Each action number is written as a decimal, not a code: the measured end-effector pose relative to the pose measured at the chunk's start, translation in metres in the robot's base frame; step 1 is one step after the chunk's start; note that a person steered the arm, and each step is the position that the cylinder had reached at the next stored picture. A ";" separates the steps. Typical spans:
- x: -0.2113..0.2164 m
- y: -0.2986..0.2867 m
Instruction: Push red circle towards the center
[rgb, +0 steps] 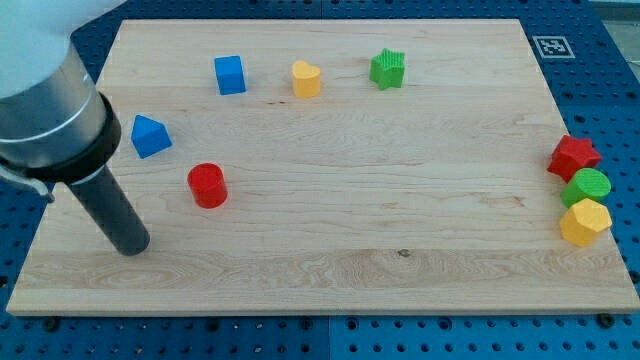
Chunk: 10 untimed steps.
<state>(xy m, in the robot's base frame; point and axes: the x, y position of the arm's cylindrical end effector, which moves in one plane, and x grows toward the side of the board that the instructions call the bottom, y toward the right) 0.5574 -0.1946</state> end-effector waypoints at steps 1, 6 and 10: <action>-0.014 0.001; -0.025 0.004; -0.043 0.018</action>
<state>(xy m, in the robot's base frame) 0.5140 -0.1761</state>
